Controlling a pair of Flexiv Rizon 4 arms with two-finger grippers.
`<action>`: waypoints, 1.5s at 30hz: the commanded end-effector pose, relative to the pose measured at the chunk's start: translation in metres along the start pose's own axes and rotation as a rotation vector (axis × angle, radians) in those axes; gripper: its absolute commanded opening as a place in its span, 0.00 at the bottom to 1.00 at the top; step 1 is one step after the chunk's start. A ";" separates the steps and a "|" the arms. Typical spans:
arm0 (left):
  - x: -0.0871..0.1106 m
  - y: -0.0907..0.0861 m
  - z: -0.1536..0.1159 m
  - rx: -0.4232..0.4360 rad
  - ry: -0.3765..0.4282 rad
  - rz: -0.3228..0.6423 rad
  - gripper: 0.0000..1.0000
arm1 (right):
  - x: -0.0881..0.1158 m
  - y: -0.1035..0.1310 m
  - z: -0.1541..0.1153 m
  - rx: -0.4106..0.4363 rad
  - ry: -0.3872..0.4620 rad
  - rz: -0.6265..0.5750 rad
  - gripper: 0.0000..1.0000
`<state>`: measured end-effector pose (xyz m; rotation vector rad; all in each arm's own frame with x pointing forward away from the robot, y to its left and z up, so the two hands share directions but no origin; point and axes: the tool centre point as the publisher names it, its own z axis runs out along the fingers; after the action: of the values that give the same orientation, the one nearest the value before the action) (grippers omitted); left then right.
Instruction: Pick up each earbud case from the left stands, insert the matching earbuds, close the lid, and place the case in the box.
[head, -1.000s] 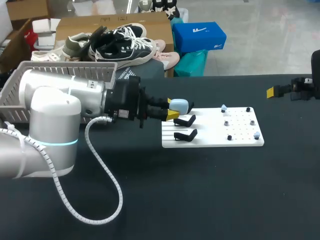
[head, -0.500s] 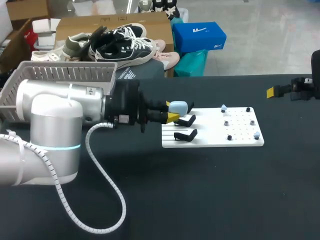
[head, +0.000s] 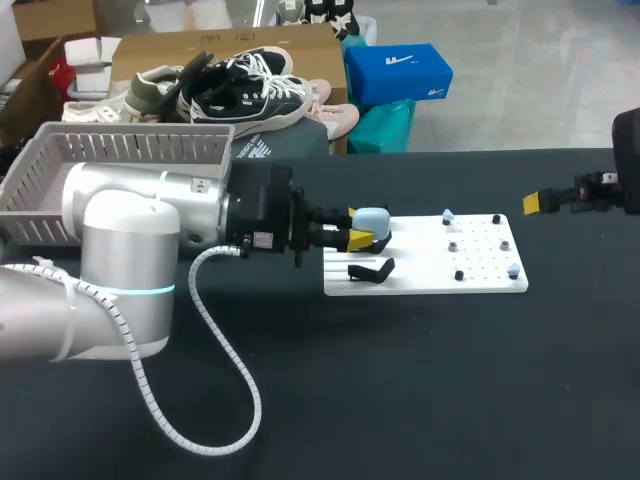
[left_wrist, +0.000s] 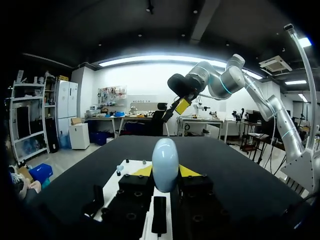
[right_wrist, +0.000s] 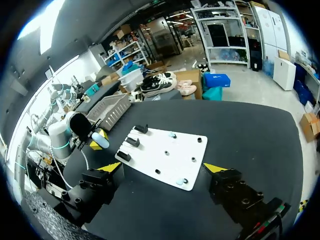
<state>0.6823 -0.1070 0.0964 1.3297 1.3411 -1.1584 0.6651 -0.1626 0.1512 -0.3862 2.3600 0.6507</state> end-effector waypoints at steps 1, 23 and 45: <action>0.005 0.014 0.011 0.093 0.005 -0.012 0.00 | 0.012 0.021 -0.010 0.023 0.001 -0.025 1.00; 0.008 0.013 0.017 0.107 0.000 -0.025 0.00 | 0.024 0.108 0.037 0.011 0.136 -0.222 1.00; 0.013 0.015 0.021 0.083 0.009 0.038 0.00 | 0.007 0.126 0.074 0.004 0.229 -0.240 1.00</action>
<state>0.6970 -0.1230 0.0800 1.4195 1.2814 -1.1963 0.6404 -0.0219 0.1413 -0.7605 2.4570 0.5221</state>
